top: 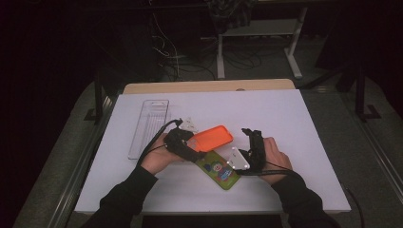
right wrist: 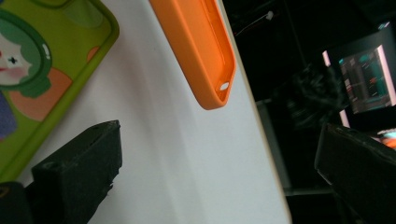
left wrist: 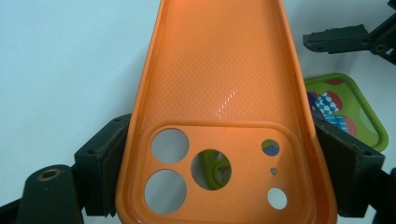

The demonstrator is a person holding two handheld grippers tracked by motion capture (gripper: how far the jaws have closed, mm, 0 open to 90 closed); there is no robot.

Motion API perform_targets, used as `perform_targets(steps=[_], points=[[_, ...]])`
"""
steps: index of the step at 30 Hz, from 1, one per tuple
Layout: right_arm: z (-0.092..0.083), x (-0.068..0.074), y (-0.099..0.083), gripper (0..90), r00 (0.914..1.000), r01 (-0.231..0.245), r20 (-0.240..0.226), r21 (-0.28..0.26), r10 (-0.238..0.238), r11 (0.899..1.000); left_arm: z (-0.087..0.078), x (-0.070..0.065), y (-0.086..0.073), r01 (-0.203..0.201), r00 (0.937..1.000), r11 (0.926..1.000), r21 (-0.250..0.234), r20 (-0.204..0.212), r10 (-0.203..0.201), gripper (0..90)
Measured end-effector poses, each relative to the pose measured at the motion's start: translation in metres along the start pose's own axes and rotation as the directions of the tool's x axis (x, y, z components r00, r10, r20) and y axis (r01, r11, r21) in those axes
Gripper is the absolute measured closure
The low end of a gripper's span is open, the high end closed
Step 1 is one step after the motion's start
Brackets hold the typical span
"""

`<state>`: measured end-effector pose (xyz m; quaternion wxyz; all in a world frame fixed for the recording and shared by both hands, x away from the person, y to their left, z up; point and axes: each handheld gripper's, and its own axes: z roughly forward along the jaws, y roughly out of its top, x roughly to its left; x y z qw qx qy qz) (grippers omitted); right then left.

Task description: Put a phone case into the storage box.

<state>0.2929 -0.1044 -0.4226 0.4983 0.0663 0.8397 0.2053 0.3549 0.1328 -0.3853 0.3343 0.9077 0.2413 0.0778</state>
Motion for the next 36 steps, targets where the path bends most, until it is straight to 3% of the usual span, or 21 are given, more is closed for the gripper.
perform_targets(steps=[4, 8, 14, 15, 16, 17, 19, 20, 24, 31, 32, 36], points=[[0.000, 0.006, 0.003, 0.0, 0.9935, 0.105, 0.045, -0.005, -0.105, 0.994, 0.000, -0.001, 0.000, 0.000, 1.0000, 1.0000, -0.004, -0.002, 0.000, 15.9], [0.000, 0.009, 0.006, 0.3, 0.9899, 0.128, 0.062, -0.009, -0.127, 0.992, -0.001, 0.000, 0.001, -0.017, 0.9998, 0.9999, -0.001, -0.006, 0.017, 15.9], [0.002, 0.014, 0.010, 2.9, 0.9806, 0.175, 0.094, -0.024, -0.172, 0.984, -0.001, -0.003, 0.002, 0.012, 0.9999, 0.9998, -0.015, 0.011, -0.012, 15.9], [0.001, 0.016, 0.010, 3.3, 0.9830, 0.164, 0.088, -0.023, -0.161, 0.986, -0.001, -0.003, 0.002, 0.013, 0.9998, 0.9998, -0.017, 0.014, -0.012, 15.9], [0.002, 0.014, 0.012, 4.1, 0.9748, 0.202, 0.102, -0.030, -0.198, 0.979, -0.001, -0.003, 0.002, 0.013, 0.9998, 0.9998, -0.018, 0.014, -0.012, 15.9], [0.001, 0.016, 0.013, 5.0, 0.9792, 0.183, 0.094, -0.020, -0.180, 0.983, -0.002, -0.003, 0.002, 0.005, 0.9999, 0.9998, -0.017, 0.014, -0.005, 15.9], [0.003, 0.016, 0.014, 6.5, 0.9707, 0.220, 0.106, -0.028, -0.215, 0.975, -0.003, -0.003, 0.002, 0.006, 0.9999, 0.9999, -0.015, 0.015, -0.006, 15.9], [0.003, 0.018, 0.015, 8.1, 0.9724, 0.209, 0.112, -0.029, -0.204, 0.978, -0.003, -0.002, 0.003, 0.001, 0.9999, 0.9999, -0.014, 0.013, 0.000, 15.9], [0.005, 0.020, 0.020, 14.3, 0.9632, 0.237, 0.141, -0.040, -0.229, 0.971, -0.004, -0.001, 0.003, 0.001, 0.9999, 0.9998, -0.019, 0.015, -0.001, 15.9], [0.011, 0.023, 0.029, 23.8, 0.9369, 0.313, 0.179, -0.047, -0.300, 0.949, -0.006, -0.001, 0.002, 0.011, 0.9999, 0.9995, -0.028, 0.013, -0.011, 15.9], [0.013, 0.026, 0.029, 25.2, 0.9393, 0.300, 0.192, -0.059, -0.284, 0.952, -0.006, -0.001, 0.002, 0.009, 0.9999, 0.9996, -0.028, 0.014, -0.008, 15.9], [0.013, 0.031, 0.030, 30.8, 0.9300, 0.331, 0.186, -0.047, -0.317, 0.943, -0.006, -0.001, 0.002, -0.001, 0.9999, 0.9997, -0.023, 0.017, 0.001, 15.9]])
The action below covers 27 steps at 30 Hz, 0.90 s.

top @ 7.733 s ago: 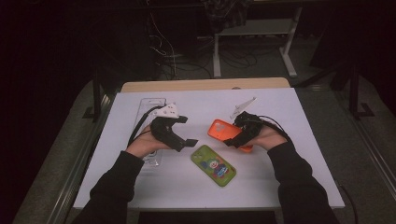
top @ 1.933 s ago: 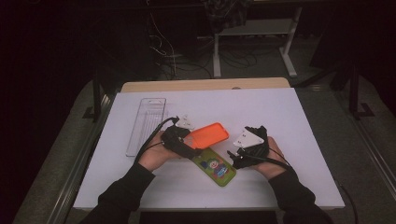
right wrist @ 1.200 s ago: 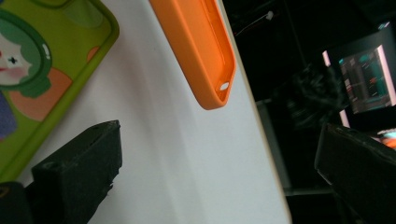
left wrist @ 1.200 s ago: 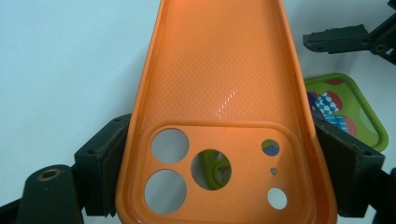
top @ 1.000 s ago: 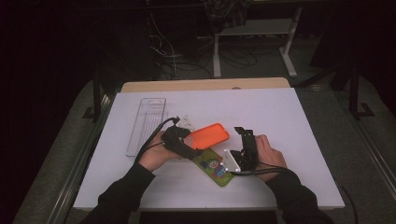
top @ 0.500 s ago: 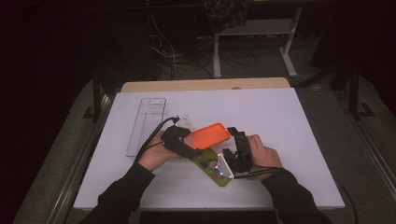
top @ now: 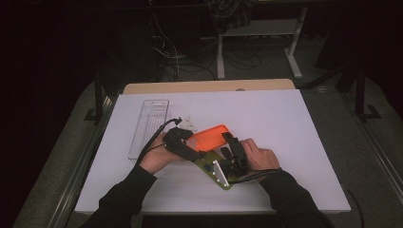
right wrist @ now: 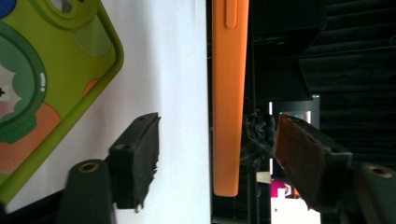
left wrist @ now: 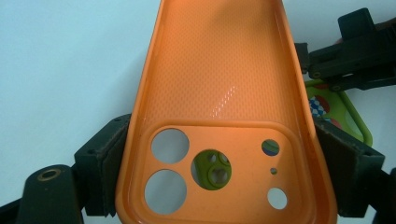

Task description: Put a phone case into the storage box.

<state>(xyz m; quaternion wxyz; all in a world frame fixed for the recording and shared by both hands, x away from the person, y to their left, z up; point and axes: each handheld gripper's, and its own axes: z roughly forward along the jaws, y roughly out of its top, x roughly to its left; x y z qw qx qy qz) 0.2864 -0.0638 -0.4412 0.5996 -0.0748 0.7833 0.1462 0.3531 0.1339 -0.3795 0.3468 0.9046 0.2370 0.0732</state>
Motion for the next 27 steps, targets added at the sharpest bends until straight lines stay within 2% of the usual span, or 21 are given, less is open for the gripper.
perform_targets(steps=[3, 4, 5, 6, 8, 10, 15, 18, 21, 27], points=[[-0.0004, 0.0000, 0.0020, 38.0, 1.0000, 0.001, 0.008, -0.001, -0.001, 1.000, 0.0006, -0.0011, 0.0001, -0.008, 0.9999, 1.0000, 0.005, 0.009, 0.008, 15.9], [-0.0007, 0.0006, 0.0027, 39.4, 0.9999, 0.007, 0.011, -0.001, -0.007, 1.000, 0.0015, -0.0023, 0.0001, 0.002, 0.9999, 1.0000, -0.004, 0.015, -0.002, 15.9], [-0.0011, 0.0016, 0.0033, 41.2, 0.9999, 0.008, 0.013, 0.001, -0.008, 1.000, 0.0012, -0.0026, 0.0004, -0.010, 0.9997, 0.9999, 0.003, 0.020, 0.010, 15.9], [-0.0014, 0.0025, 0.0039, 43.3, 0.9998, 0.013, 0.014, 0.002, -0.013, 1.000, 0.0025, -0.0044, 0.0003, 0.005, 0.9998, 0.9999, -0.013, 0.018, -0.004, 15.9], [-0.0017, 0.0036, 0.0046, 46.3, 0.9997, 0.020, 0.016, -0.002, -0.020, 1.000, 0.0019, -0.0036, 0.0008, -0.024, 0.9996, 0.9997, 0.004, 0.016, 0.024, 15.9], [-0.0020, 0.0046, 0.0052, 48.9, 0.9995, 0.029, 0.015, -0.003, -0.029, 1.000, 0.0030, -0.0050, 0.0007, -0.010, 0.9996, 0.9999, -0.005, 0.027, 0.011, 15.9], [-0.0031, 0.0040, 0.0059, 55.9, 0.9997, 0.022, 0.008, -0.003, -0.022, 1.000, 0.0032, -0.0057, 0.0006, -0.009, 0.9996, 0.9999, -0.011, 0.026, 0.009, 15.9], [-0.0045, 0.0032, 0.0062, 59.3, 0.9997, 0.017, 0.017, -0.012, -0.017, 1.000, 0.0024, -0.0043, 0.0006, -0.024, 0.9995, 0.9997, 0.003, 0.023, 0.023, 15.9], [-0.0050, 0.0035, 0.0068, 63.2, 0.9997, 0.017, 0.017, -0.021, -0.016, 1.000, 0.0032, -0.0055, 0.0006, -0.009, 0.9997, 0.9999, -0.010, 0.024, 0.009, 15.9], [-0.0062, 0.0038, 0.0080, 71.2, 0.9999, 0.015, 0.008, -0.027, -0.015, 1.000, 0.0026, -0.0045, 0.0006, -0.024, 0.9994, 0.9997, 0.004, 0.023, 0.024, 15.9]])
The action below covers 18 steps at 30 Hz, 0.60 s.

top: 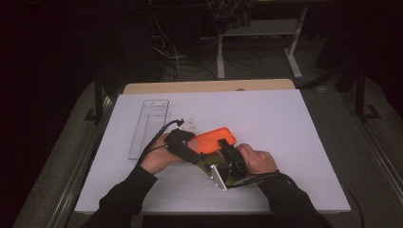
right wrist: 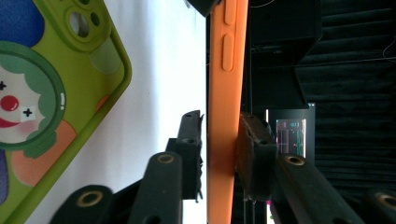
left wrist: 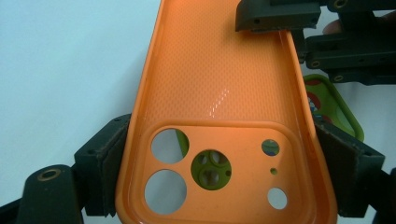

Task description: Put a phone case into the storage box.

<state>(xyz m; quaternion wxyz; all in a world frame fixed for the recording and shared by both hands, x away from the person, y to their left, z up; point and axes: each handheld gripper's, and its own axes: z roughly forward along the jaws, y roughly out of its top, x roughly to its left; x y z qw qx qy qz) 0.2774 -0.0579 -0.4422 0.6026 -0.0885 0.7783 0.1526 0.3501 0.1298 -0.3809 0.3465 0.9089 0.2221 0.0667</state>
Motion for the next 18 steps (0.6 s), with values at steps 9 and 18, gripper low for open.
perform_targets(steps=[9, 18], points=[[-0.0005, -0.0008, 0.0011, 77.4, 0.9997, 0.012, -0.023, 0.012, -0.012, 1.000, 0.0016, 0.0002, -0.0003, 0.002, 0.9999, 1.0000, 0.005, 0.012, -0.002, 15.5], [-0.0024, -0.0022, 0.0017, 77.9, 0.9998, 0.006, -0.019, 0.020, -0.006, 1.000, -0.0004, -0.0004, -0.0015, -0.023, 0.9997, 0.9996, -0.020, 0.003, 0.023, 7.9]])
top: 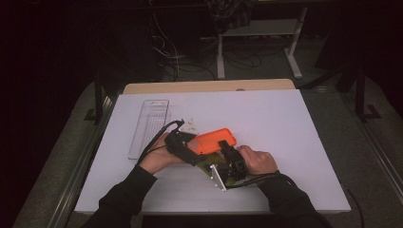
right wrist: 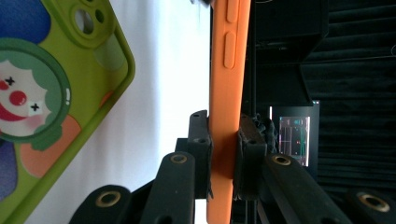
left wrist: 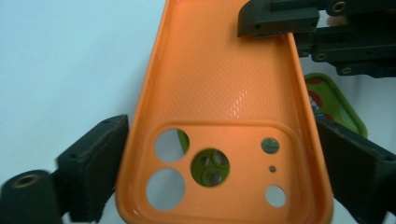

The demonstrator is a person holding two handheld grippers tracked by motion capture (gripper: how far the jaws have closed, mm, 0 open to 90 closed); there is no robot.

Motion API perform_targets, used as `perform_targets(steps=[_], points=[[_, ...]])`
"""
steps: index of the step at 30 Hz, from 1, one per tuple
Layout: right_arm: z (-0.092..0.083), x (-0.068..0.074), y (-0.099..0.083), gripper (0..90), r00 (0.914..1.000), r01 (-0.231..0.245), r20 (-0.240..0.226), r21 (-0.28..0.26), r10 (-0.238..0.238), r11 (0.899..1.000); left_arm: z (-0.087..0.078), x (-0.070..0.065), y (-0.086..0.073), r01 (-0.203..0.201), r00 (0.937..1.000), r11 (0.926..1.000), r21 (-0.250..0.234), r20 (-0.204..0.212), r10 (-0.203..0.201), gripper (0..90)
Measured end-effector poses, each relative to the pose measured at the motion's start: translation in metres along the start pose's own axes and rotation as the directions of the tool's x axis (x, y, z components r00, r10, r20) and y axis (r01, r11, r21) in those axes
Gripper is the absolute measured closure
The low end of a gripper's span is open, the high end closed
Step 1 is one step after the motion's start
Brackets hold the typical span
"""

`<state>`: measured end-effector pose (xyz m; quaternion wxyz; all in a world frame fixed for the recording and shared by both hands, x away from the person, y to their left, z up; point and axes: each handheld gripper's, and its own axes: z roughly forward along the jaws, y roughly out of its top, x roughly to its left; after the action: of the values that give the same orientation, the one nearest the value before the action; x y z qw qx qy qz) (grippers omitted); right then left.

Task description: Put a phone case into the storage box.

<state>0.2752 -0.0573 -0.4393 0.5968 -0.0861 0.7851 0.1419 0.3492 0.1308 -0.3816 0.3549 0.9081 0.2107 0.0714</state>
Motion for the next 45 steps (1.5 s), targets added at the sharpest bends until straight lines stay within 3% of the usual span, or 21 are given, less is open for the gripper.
perform_targets(steps=[2, 3, 8, 14, 15, 17, 20, 23, 25, 30, 31, 32, 34, 37, 38, 39, 40, 41, 43, 45], points=[[0.000, -0.001, -0.001, 77.9, 1.0000, 0.000, 0.000, 0.004, 0.000, 1.000, 0.000, 0.000, 0.000, 0.011, 0.9999, 0.9999, -0.011, 0.001, -0.011, 5.5], [0.000, -0.001, -0.002, 77.9, 1.0000, -0.001, 0.001, 0.008, 0.001, 1.000, -0.002, 0.003, 0.000, -0.005, 1.0000, 1.0000, -0.002, 0.004, 0.005, 3.8], [0.001, -0.006, -0.007, 77.9, 0.9999, -0.011, 0.005, 0.025, 0.011, 1.000, -0.007, 0.005, -0.002, -0.006, 0.9999, 0.9998, -0.020, 0.010, 0.007, 0.0], [0.001, -0.008, -0.011, 77.9, 0.9980, -0.063, 0.005, 0.031, 0.063, 0.998, -0.013, 0.009, -0.004, 0.004, 0.9999, 0.9995, -0.032, 0.013, -0.004, 0.0], [0.001, -0.008, -0.012, 77.9, 0.9982, -0.057, -0.015, 0.038, 0.058, 0.998, -0.013, 0.009, -0.005, 0.021, 0.9997, 0.9989, -0.043, 0.012, -0.020, 0.0], [0.001, -0.009, -0.014, 77.9, 0.9949, -0.088, -0.044, 0.049, 0.091, 0.995, -0.016, 0.011, -0.005, 0.006, 0.9999, 0.9995, -0.032, 0.010, -0.006, 0.0], [0.002, -0.012, -0.017, 77.9, 0.9901, -0.126, -0.056, 0.053, 0.129, 0.991, -0.017, 0.012, -0.006, 0.017, 0.9999, 0.9993, -0.035, 0.002, -0.016, 0.0], [0.002, -0.015, -0.019, 77.9, 0.9774, -0.199, -0.059, 0.064, 0.203, 0.978, -0.018, 0.015, -0.006, -0.005, 0.9999, 0.9997, -0.025, -0.009, 0.005, 0.0], [0.003, -0.018, -0.021, 77.9, 0.9700, -0.224, -0.081, 0.066, 0.229, 0.972, -0.018, 0.015, -0.006, 0.010, 0.9999, 0.9997, -0.024, -0.012, -0.010, 0.0], [0.005, -0.024, -0.027, 77.9, 0.9427, -0.306, -0.110, 0.092, 0.315, 0.948, -0.019, 0.016, -0.007, 0.021, 0.9995, 0.9995, -0.024, -0.021, -0.022, 0.0], [0.006, -0.024, -0.027, 77.9, 0.9273, -0.349, -0.110, 0.094, 0.358, 0.932, -0.019, 0.017, -0.007, 0.022, 0.9995, 0.9994, -0.026, -0.021, -0.022, 0.0], [0.006, -0.026, -0.029, 77.9, 0.9209, -0.362, -0.115, 0.102, 0.372, 0.927, -0.019, 0.017, -0.007, 0.029, 0.9993, 0.9990, -0.034, -0.024, -0.030, 0.0], [0.006, -0.029, -0.031, 77.9, 0.8994, -0.403, -0.132, 0.119, 0.417, 0.907, -0.019, 0.016, -0.007, 0.040, 0.9988, 0.9982, -0.044, -0.026, -0.042, 0.0], [0.007, -0.034, -0.035, 78.0, 0.8499, -0.484, -0.162, 0.138, 0.501, 0.864, -0.020, 0.018, -0.006, 0.022, 0.9994, 0.9990, -0.038, -0.027, -0.023, 0.0], [0.007, -0.035, -0.035, 78.0, 0.8291, -0.517, -0.161, 0.144, 0.536, 0.844, -0.020, 0.019, -0.006, 0.010, 0.9995, 0.9996, -0.028, -0.030, -0.011, 0.0], [0.007, -0.035, -0.035, 78.0, 0.8019, -0.557, -0.159, 0.148, 0.576, 0.817, -0.020, 0.019, -0.006, 0.005, 0.9995, 0.9998, -0.021, -0.031, -0.006, 0.0], [0.007, -0.038, -0.037, 78.0, 0.7811, -0.581, -0.170, 0.155, 0.601, 0.799, -0.020, 0.019, -0.006, 0.008, 0.9994, 0.9997, -0.021, -0.034, -0.008, 0.0], [0.007, -0.039, -0.039, 78.0, 0.7767, -0.584, -0.178, 0.158, 0.604, 0.797, -0.020, 0.018, -0.006, 0.016, 0.9993, 0.9996, -0.022, -0.035, -0.017, 0.0], [0.007, -0.042, -0.042, 78.0, 0.7451, -0.616, -0.193, 0.169, 0.638, 0.770, -0.020, 0.018, -0.006, 0.018, 0.9992, 0.9996, -0.021, -0.035, -0.019, 0.0], [0.008, -0.044, -0.045, 78.0, 0.6982, -0.662, -0.208, 0.177, 0.685, 0.728, -0.019, 0.018, -0.005, 0.020, 0.9991, 0.9996, -0.021, -0.036, -0.020, 0.0]])
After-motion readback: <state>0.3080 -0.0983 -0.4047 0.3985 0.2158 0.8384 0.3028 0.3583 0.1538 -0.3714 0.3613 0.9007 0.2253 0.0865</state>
